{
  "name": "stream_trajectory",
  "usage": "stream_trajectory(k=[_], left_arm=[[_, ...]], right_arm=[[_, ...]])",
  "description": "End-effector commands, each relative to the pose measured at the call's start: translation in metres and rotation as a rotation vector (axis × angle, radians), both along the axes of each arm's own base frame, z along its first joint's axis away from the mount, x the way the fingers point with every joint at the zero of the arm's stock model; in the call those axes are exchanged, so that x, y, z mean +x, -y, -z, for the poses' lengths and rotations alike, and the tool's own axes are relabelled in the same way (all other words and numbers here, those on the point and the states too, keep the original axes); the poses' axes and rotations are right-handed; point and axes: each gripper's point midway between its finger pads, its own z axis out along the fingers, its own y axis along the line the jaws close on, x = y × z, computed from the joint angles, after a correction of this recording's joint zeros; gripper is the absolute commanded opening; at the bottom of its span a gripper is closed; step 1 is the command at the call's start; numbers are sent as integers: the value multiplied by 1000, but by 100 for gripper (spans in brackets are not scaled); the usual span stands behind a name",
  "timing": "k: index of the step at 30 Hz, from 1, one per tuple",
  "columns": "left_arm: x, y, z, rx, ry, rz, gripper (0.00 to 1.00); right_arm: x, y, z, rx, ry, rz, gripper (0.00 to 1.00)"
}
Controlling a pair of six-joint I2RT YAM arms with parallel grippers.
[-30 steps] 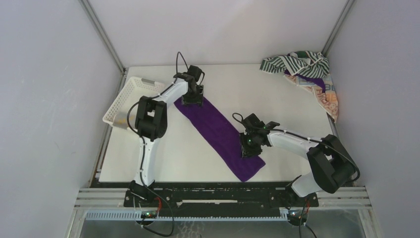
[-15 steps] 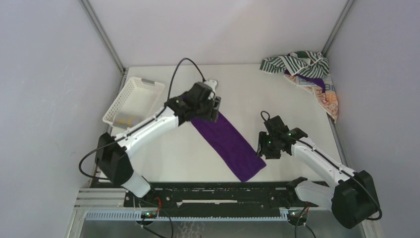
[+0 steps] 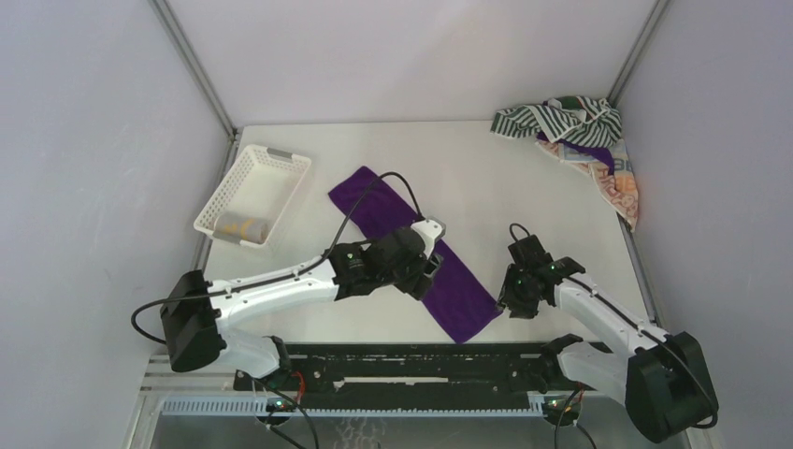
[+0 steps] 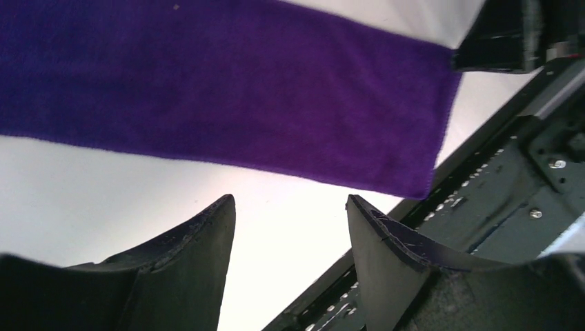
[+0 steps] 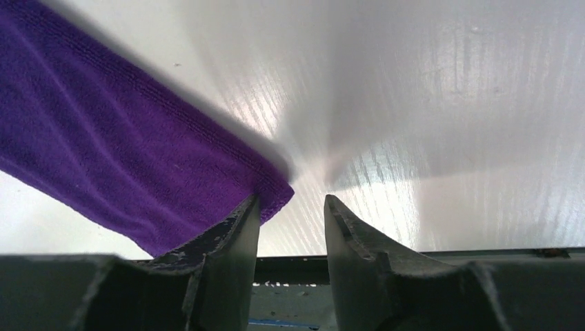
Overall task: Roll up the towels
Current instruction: Fold the towel at the center of the board.
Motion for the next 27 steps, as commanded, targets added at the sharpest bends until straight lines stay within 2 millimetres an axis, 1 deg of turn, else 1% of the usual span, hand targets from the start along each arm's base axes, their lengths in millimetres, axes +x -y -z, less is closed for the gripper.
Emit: stream_trajectory(k=[1, 5, 10, 13, 16, 18, 21, 22, 27], left_arm=[[-5, 21, -21, -89, 73, 46, 65], [-8, 24, -19, -90, 62, 55, 65], [-10, 26, -16, -87, 51, 66, 65], [-12, 29, -16, -95, 47, 76, 65], [-16, 33, -16, -102, 48, 98, 65], [-19, 39, -16, -107, 57, 120, 65], [-21, 50, -11, -105, 57, 150, 65], [-21, 54, -3, -86, 48, 156, 65], [-12, 71, 14, -29, 42, 162, 65]], right_arm=[[15, -10, 3, 48, 37, 28, 38], [16, -10, 9, 41, 21, 19, 37], [13, -14, 16, 52, -7, 2, 31], [14, -16, 17, 60, -10, 0, 23], [19, -20, 16, 79, -2, -2, 12], [30, -22, 10, 87, 29, 0, 6], [55, -22, -3, 76, 86, -1, 0], [64, -20, -6, 69, 97, 1, 0], [107, -15, -17, 53, 148, 4, 0]])
